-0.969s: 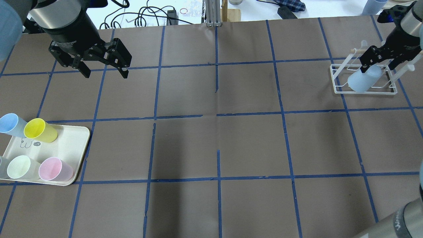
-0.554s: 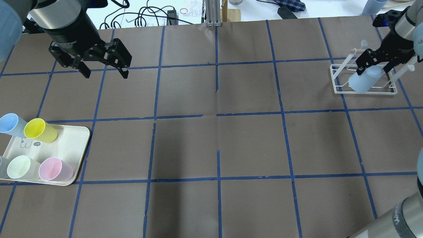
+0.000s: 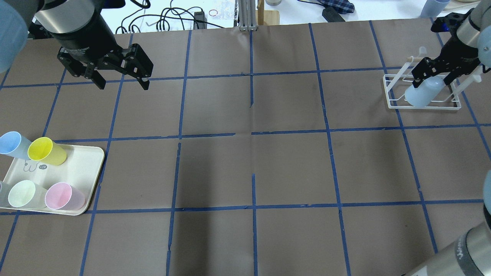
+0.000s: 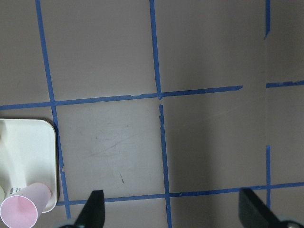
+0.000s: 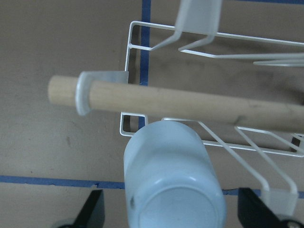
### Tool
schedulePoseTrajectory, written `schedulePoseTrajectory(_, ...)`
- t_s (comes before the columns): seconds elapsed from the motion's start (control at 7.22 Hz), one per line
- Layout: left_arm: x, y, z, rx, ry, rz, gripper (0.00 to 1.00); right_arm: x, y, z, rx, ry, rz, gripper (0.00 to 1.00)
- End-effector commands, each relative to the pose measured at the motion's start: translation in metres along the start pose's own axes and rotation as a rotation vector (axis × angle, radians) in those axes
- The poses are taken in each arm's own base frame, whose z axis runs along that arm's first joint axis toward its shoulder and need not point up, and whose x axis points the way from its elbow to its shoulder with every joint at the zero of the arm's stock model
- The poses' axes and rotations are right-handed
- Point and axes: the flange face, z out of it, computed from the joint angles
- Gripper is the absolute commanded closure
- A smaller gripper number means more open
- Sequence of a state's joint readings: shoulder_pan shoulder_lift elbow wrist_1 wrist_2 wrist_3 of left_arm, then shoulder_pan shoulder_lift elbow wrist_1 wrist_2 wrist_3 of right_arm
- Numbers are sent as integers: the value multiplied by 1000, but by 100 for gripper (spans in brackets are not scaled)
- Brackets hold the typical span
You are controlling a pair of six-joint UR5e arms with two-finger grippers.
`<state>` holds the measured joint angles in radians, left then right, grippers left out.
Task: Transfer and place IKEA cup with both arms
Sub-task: 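Lower the right gripper and close it on the light blue cup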
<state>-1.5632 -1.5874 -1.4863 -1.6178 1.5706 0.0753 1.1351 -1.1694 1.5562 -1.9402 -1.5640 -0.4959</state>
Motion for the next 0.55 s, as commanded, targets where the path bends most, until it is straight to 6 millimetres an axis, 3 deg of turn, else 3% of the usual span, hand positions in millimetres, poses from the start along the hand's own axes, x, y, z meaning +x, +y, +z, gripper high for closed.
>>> schedulePoseTrajectory(0.0, 0, 0, 0, 2, 0, 0, 0, 0, -1, 2, 1, 0, 2, 3)
schedulePoseTrajectory(0.14, 0, 0, -1, 5, 1, 0, 0, 0, -2, 4, -2, -2, 0, 10)
schedulePoseTrajectory(0.28, 0, 1, -2, 5, 1, 0, 0, 0, -2, 5, -3, -3, 0, 29)
schedulePoseTrajectory(0.42, 0, 2, -3, 7, 1, 0, 0, 0, -2, 4, -2, -2, 0, 35)
